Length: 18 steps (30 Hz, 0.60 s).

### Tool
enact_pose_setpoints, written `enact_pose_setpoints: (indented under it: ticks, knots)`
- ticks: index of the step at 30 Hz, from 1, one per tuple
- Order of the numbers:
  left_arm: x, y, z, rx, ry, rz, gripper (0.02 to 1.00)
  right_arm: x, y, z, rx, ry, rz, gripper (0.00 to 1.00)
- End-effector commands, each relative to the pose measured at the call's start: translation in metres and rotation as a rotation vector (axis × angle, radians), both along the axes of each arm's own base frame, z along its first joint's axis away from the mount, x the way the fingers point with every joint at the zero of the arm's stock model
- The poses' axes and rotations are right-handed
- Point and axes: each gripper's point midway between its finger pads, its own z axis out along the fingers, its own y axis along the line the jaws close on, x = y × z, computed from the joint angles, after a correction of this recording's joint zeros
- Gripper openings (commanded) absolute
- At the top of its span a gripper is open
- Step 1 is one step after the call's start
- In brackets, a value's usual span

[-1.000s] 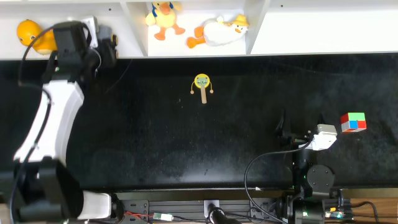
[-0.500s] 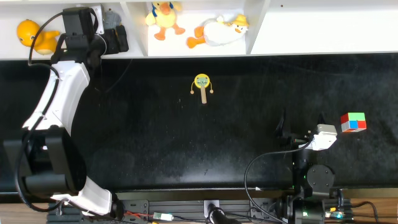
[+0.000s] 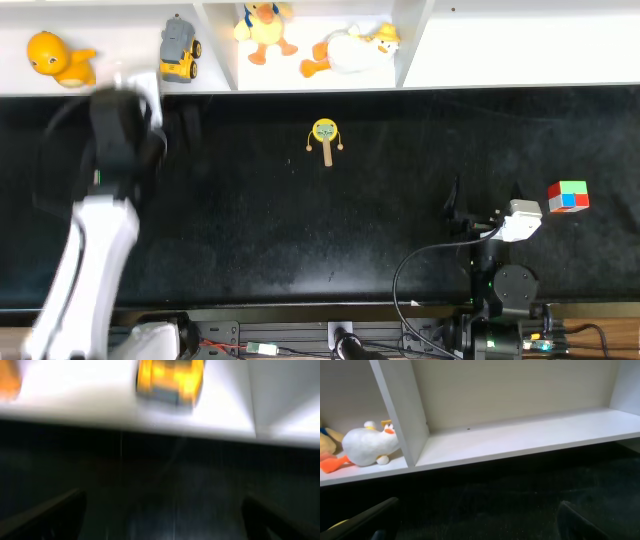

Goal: Store Toys

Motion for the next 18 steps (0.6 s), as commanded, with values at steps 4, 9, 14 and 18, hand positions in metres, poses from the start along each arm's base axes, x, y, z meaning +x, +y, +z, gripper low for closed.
enact_pose_setpoints:
  ticks: [4, 9, 14, 18]
  knots:
    - [-0.042, -0.012, 0.074, -0.019, -0.649, -0.05, 0.998, 0.0, 0.0, -0.003, 0.004, -0.001, 0.003, 0.993]
    - [-0.086, -0.024, 0.068, 0.053, -0.791, -0.12, 0.998, 0.0, 0.0, -0.003, 0.004, -0.001, 0.003, 0.993]
    - [-0.106, -0.033, 0.033, 0.107, -0.765, -0.182, 0.998, 0.0, 0.0, -0.003, 0.004, -0.001, 0.003, 0.996]
    - [-0.115, -0.027, 0.002, 0.111, -0.649, -0.153, 0.998, 0.0, 0.0, -0.003, 0.004, -0.001, 0.003, 0.996]
